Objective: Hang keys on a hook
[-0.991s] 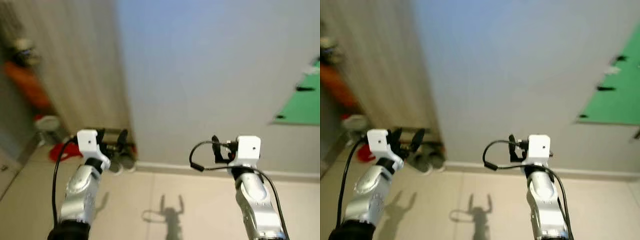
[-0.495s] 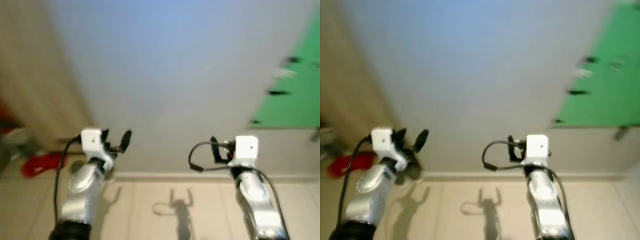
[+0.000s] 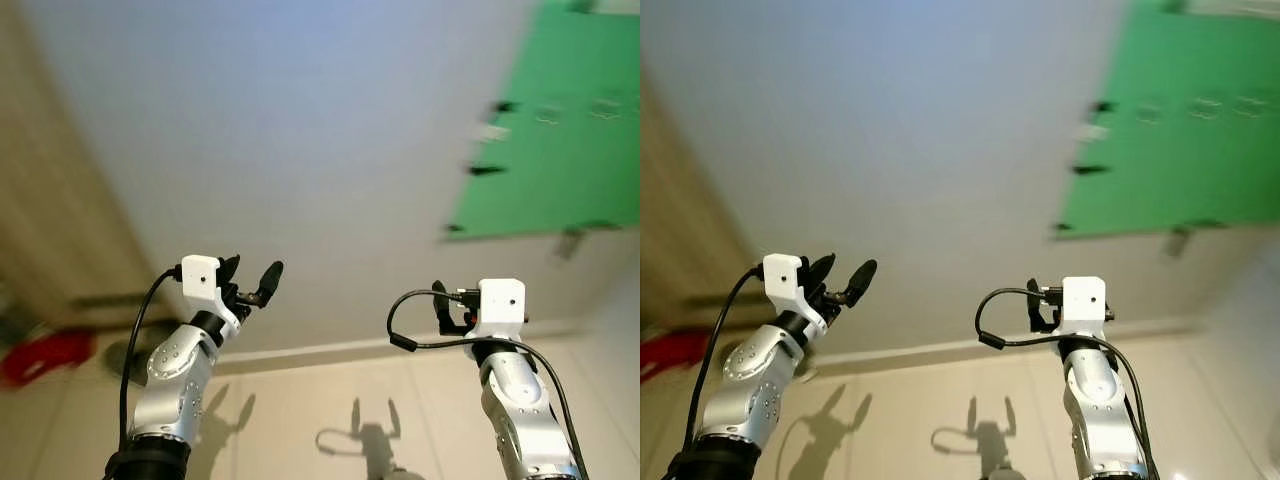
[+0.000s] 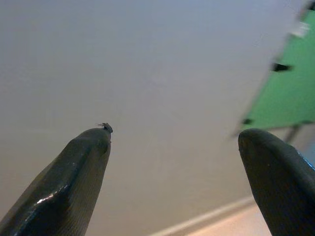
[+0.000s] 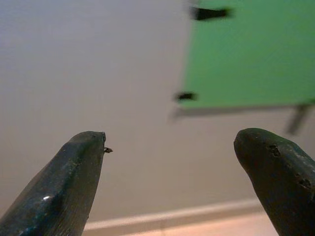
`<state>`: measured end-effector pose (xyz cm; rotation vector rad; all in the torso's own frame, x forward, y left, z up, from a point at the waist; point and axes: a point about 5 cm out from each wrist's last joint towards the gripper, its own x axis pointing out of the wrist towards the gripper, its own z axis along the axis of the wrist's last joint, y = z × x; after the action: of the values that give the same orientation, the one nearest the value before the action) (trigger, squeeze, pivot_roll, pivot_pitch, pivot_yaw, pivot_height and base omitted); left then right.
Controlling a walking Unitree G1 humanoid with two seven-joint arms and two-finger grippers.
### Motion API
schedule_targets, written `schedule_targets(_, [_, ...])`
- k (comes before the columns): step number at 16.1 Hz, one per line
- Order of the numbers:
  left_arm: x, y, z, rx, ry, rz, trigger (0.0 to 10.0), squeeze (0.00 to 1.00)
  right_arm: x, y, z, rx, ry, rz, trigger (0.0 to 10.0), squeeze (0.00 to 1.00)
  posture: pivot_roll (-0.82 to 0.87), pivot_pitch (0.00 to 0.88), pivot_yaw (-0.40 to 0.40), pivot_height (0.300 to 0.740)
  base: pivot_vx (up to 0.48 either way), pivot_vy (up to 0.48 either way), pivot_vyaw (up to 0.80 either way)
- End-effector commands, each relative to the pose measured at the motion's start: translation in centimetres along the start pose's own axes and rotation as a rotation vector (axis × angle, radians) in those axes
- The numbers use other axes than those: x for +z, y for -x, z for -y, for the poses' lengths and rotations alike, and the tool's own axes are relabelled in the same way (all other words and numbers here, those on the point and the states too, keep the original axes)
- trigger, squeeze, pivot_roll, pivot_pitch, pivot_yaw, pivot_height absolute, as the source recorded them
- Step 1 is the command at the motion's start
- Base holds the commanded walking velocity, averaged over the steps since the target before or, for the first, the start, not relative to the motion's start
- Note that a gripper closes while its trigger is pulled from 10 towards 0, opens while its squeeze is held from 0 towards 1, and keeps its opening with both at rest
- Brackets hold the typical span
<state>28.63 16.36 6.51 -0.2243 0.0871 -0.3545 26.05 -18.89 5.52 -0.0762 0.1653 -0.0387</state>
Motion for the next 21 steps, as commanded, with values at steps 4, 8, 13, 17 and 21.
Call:
schedule_targets(4, [0.2, -0.9, 0.2, -0.051, 0.011, 0.009, 10.0, 0.0, 0.4, -0.2, 0.6, -0.017, 0.015, 0.023, 10.0, 0.0, -0.08, 0.0, 0.057, 0.697, 0.0, -0.468, -0.52])
schedule_targets(8, [-0.4, -1.3, 0.4, -0.086, 0.038, 0.006, 10.0, 0.0, 0.5, -0.1, 0.6, -0.023, 0.02, 0.031, 10.0, 0.0, -0.1, 0.0, 0.068, 0.697, 0.0, -0.464, -0.54])
schedule_targets(13, [-0.4, -1.9, -0.1, -0.027, -0.032, -0.021, 10.0, 0.0, 0.7, 0.0, 0.7, -0.031, 0.03, 0.043, 10.0, 0.0, -0.11, 0.0, 0.066, 0.697, 0.0, -0.089, -0.55])
schedule_targets(17, [3.3, -1.6, -1.6, 0.091, -0.077, 0.216, 10.0, 1.0, 1.4, 1.0, 2.6, -0.134, -0.001, 0.136, 10.0, 0.0, -0.12, 0.0, 0.062, 0.697, 0.0, 0.0, -0.55])
schedule_targets(21, [3.1, -2.6, -0.7, 0.035, -0.095, 0.164, 10.0, 1.0, 2.8, 0.4, 2.1, -0.088, 0.053, 0.172, 10.0, 0.0, -0.12, 0.0, 0.06, 0.697, 0.0, 0.0, -0.61])
